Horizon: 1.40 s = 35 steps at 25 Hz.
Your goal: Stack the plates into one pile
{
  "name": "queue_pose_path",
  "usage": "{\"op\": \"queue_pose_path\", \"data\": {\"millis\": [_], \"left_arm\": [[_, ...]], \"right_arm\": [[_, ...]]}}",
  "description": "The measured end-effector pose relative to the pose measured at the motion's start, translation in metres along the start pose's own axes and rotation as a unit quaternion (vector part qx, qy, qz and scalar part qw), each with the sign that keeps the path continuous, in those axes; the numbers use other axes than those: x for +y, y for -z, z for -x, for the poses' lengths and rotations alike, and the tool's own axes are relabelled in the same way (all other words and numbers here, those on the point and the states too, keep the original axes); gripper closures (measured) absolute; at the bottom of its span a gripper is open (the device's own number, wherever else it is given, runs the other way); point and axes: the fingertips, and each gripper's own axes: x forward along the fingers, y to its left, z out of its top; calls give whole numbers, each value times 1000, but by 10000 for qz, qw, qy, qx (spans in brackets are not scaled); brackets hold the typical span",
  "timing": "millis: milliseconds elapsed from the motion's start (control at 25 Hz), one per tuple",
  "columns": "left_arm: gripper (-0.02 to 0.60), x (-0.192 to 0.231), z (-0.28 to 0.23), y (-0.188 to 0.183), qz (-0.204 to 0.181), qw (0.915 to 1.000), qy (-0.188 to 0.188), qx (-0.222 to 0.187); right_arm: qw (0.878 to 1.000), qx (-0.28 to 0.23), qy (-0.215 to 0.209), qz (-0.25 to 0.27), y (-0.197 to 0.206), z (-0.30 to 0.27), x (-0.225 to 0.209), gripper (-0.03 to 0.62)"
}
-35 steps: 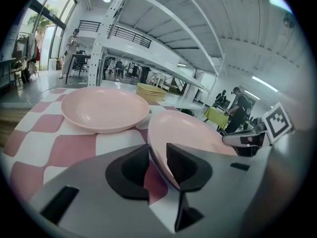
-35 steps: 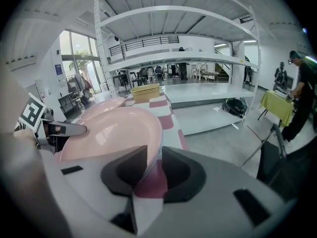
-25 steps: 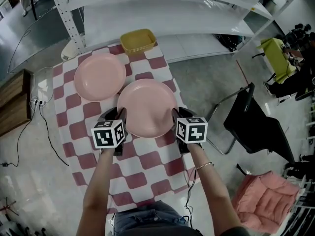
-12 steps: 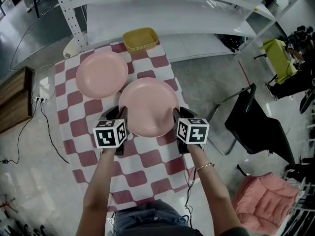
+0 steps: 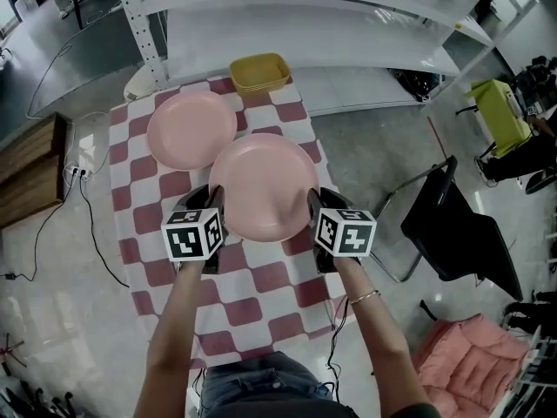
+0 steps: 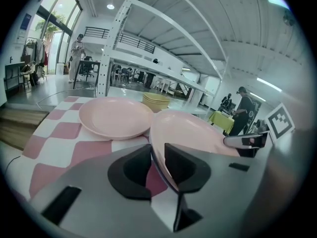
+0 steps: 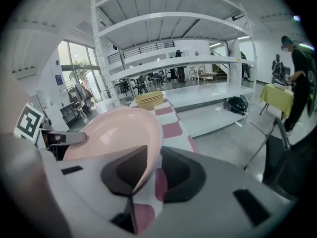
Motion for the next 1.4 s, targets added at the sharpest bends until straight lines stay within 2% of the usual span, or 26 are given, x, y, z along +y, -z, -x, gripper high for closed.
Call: {"op": "queue_pose_path", "data": {"millis": [360,720,1000,1400], "left_arm": [[488,36,51,-14,243,9988,-322,-270],[487,89,92,-30,595,9941,-686,-588],[486,118,88,-47,739,9918,-780,-698],[486,141,60,-78,761,9925,-693,-656]], "right_arm": [[9981,-6,-514,330,-19,1,55,510],[9927,-89,-1030,614,-48,-17,121,510],[9917,-133,-1116,631,-74,-41,144,510],[9929,-121,-1048,558,-104,-75,147,510]]}}
